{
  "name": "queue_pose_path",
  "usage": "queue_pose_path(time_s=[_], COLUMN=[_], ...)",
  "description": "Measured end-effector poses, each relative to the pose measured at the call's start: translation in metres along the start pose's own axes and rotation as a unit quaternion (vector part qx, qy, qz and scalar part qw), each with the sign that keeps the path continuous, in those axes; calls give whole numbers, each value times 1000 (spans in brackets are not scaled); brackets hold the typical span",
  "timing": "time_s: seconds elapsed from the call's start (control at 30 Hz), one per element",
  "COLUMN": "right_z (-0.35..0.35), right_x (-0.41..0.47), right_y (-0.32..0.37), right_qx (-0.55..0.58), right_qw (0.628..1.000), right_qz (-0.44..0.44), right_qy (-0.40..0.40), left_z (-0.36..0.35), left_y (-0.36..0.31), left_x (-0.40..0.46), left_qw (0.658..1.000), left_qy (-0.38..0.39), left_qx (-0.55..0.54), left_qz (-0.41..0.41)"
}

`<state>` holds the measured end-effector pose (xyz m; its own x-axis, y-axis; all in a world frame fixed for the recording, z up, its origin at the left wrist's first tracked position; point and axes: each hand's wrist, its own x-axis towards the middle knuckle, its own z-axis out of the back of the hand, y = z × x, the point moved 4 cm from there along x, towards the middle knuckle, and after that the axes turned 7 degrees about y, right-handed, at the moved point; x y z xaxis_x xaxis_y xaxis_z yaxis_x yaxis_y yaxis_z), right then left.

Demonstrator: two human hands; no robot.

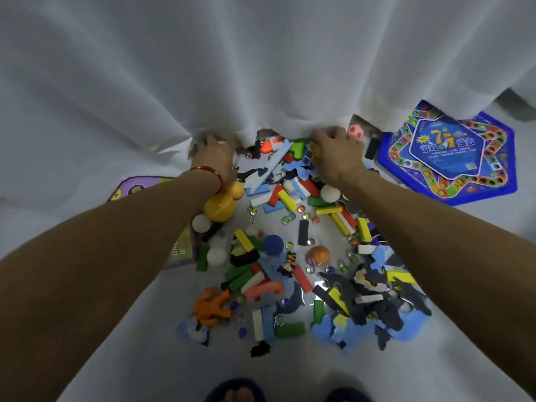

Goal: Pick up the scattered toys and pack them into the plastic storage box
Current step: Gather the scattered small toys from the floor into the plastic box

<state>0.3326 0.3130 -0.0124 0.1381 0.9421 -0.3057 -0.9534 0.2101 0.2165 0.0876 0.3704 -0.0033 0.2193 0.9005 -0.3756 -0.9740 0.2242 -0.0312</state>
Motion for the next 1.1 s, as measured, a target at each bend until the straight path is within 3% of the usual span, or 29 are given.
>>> queue_pose_path(time_s=[0.17,0.27,0.33,0.4,0.5,0.67,0.73,0.83,0.9,0.97,1.1], right_z=[17,28,42,62,91,127,134,132,126,121,117], right_x=[-50,-95,-134,-181,-262,-384,-427,-480,-502,-511,-500], right_y=[-2,-4,-5,-12,-42,-126,-159,-187,-198,-201,-183], right_qx=[103,216,305,382,504,673,697,730,734,730,720], right_qw=[985,967,944,914,838,661,607,527,502,514,580], right_qz=[31,19,8,-15,-67,-180,-237,-308,-339,-340,-303], right_qy=[-135,-135,-123,-138,-196,-279,-298,-307,-306,-295,-229], left_z=[12,27,38,48,73,128,136,138,137,138,155], left_y=[-8,-36,-67,-102,-165,-265,-301,-349,-369,-377,-354], left_x=[-22,-68,-104,-136,-186,-265,-294,-327,-341,-351,-361], left_qw=[993,980,962,919,836,783,783,808,830,850,887], left_qy=[-81,-106,-88,-29,83,199,262,299,304,302,262], left_qx=[-75,-154,-241,-379,-524,-532,-488,-419,-385,-348,-271], left_qz=[-32,-65,-98,-107,-137,-255,-281,-287,-265,-255,-267])
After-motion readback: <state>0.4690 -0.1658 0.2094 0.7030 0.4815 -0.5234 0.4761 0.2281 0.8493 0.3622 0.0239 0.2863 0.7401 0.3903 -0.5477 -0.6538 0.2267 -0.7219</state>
